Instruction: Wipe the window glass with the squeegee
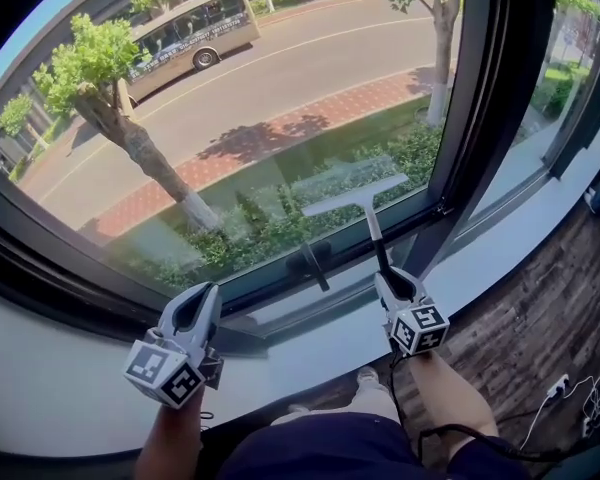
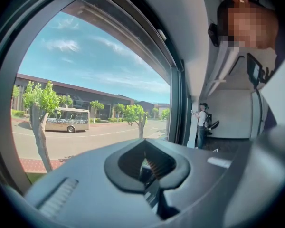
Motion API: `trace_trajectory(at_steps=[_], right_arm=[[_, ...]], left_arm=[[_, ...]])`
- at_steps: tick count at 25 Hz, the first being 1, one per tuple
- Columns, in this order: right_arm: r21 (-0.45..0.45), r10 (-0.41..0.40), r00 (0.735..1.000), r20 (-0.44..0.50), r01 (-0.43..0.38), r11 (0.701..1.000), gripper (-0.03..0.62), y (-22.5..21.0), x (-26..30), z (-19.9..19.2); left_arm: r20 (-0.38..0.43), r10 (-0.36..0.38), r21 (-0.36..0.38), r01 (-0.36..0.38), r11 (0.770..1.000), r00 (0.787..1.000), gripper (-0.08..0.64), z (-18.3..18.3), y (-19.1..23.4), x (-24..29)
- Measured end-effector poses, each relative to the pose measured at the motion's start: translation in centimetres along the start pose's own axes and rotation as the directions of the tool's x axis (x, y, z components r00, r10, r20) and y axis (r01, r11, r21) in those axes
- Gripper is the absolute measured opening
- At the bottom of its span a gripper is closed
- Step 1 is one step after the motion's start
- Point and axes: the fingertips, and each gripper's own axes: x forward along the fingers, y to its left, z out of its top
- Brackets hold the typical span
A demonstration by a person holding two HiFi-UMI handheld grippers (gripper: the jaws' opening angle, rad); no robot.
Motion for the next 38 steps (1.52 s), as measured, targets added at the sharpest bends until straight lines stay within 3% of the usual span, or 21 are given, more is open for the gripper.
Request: trace_trajectory(at_steps=[10, 25, 31, 35, 38], right_arm=[[0.046, -0.001, 0.995, -0.099, 0.006, 0.999, 0.100, -0.6, 0.3, -4.6], [0.042, -0.039, 0.972, -0.230, 0.050, 0.998, 0.100, -2.2, -0.9, -7.5], [0.046, -0.062, 0.997, -0.042, 0.064, 0.997, 0.100, -3.2, -2.5, -2.7], [0.090, -0.098, 0.995, 0.024, 0.095, 0.991, 0.100, -2.6, -6.3, -0.2], [0.095, -0.101, 0.981, 0.167, 0.086, 0.992, 0.100, -2.9, -6.4, 5.1]], left_arm=[[-0.031, 0.026, 0.001, -0.026, 1.000, 0.999, 0.005, -0.3, 0.5, -0.4], [-0.052, 0.038, -0.037, -0.040, 0.998, 0.998, 0.005, -1.7, 0.9, -0.7], [-0.028, 0.028, -0.058, -0.030, 0.998, 0.999, 0.005, -2.5, 1.4, 0.5], [-0.034, 0.039, -0.092, -0.042, 0.995, 0.999, 0.005, -4.2, 1.8, -0.1], [0.009, 0.047, -0.091, -0.046, 0.995, 0.999, 0.005, -4.7, 3.1, 1.9]])
